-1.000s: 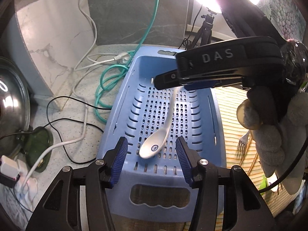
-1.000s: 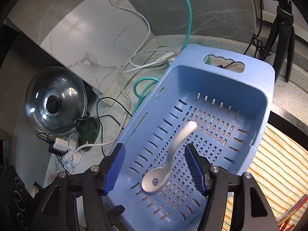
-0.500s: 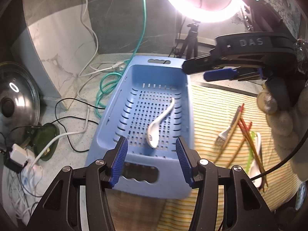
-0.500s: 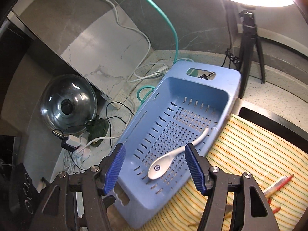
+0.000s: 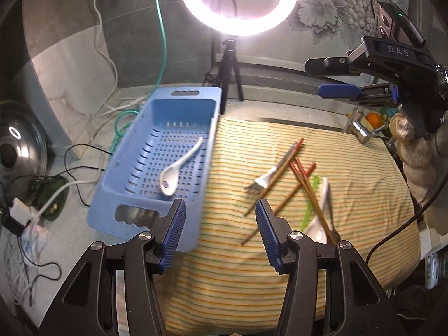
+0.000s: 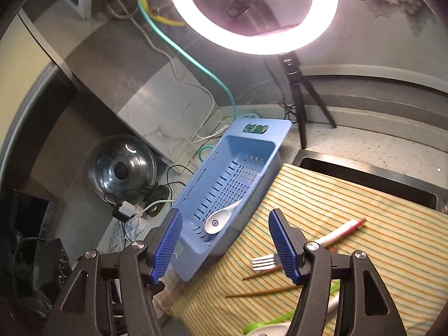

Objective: Organize utensils
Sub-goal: 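Move both grippers back over the utensils on the towel, then grasp a red-tipped wooden chopstick with the right gripper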

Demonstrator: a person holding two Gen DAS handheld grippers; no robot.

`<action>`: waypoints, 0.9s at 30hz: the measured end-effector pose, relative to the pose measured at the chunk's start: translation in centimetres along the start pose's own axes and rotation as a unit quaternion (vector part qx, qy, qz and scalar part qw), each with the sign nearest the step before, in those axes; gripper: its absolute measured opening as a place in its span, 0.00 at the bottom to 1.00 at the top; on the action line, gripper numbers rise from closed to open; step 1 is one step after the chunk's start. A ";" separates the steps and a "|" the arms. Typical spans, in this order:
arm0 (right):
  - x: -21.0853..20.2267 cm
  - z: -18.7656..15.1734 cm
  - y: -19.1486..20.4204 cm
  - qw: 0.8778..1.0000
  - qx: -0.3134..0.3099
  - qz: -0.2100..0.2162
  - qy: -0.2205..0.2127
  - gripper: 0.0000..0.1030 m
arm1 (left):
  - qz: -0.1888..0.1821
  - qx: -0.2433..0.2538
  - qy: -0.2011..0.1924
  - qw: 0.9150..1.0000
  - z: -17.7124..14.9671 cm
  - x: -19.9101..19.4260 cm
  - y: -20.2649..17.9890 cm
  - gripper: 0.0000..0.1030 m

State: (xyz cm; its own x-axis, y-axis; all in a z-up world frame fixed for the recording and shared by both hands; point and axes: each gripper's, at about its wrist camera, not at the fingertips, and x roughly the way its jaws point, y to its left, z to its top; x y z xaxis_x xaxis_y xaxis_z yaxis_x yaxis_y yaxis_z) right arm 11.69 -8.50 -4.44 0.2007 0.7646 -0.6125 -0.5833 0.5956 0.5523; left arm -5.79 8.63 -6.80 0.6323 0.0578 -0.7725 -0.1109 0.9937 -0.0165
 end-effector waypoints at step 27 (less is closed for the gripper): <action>0.1 -8.2 -10.1 0.990 0.107 -0.032 0.090 0.35 | -0.151 0.030 0.096 0.983 -0.5 6.7 -8.7 0.35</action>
State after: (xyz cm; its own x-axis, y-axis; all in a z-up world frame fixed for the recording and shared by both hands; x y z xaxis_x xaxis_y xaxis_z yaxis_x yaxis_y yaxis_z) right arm 11.13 -16.45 -14.75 0.0777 0.6793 -0.7297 -0.3902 0.6943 0.6047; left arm -0.94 0.33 -12.12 0.4729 -0.2540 -0.8437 0.1093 0.9671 -0.2299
